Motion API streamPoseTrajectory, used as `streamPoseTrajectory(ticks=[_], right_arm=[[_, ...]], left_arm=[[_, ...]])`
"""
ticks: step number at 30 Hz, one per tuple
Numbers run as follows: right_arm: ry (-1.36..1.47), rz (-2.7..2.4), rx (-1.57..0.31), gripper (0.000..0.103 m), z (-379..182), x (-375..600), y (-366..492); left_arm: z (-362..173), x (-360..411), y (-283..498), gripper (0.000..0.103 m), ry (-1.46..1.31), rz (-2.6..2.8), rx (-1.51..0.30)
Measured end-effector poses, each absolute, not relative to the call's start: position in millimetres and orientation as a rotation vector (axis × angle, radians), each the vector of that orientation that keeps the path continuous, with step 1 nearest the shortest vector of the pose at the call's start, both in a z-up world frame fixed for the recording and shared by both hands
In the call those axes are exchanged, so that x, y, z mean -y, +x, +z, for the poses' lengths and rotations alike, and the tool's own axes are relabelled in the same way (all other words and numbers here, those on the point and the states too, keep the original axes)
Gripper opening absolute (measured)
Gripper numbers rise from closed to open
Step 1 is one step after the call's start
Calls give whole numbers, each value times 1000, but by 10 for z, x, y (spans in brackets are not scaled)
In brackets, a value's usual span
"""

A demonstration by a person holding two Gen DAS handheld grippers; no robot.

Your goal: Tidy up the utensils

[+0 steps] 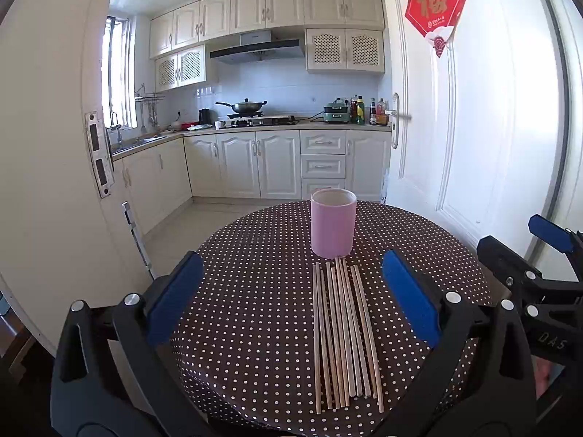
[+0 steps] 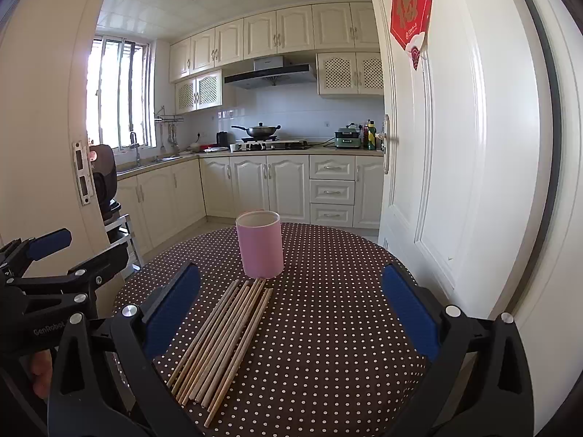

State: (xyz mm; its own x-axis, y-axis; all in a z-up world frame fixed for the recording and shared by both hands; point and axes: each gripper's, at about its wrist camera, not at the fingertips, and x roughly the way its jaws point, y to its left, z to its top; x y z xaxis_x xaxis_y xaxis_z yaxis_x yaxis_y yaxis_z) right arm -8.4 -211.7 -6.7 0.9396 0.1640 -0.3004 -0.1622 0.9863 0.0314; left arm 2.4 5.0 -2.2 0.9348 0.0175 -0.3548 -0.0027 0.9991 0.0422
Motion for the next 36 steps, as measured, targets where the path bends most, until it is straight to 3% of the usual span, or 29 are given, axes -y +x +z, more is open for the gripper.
streamPoseTrajectory(ticks=[36], right_arm=[[-14,172,-317,96,-42,2042,-101]], left_arm=[[32,-45,-2,97,29,26,-348]])
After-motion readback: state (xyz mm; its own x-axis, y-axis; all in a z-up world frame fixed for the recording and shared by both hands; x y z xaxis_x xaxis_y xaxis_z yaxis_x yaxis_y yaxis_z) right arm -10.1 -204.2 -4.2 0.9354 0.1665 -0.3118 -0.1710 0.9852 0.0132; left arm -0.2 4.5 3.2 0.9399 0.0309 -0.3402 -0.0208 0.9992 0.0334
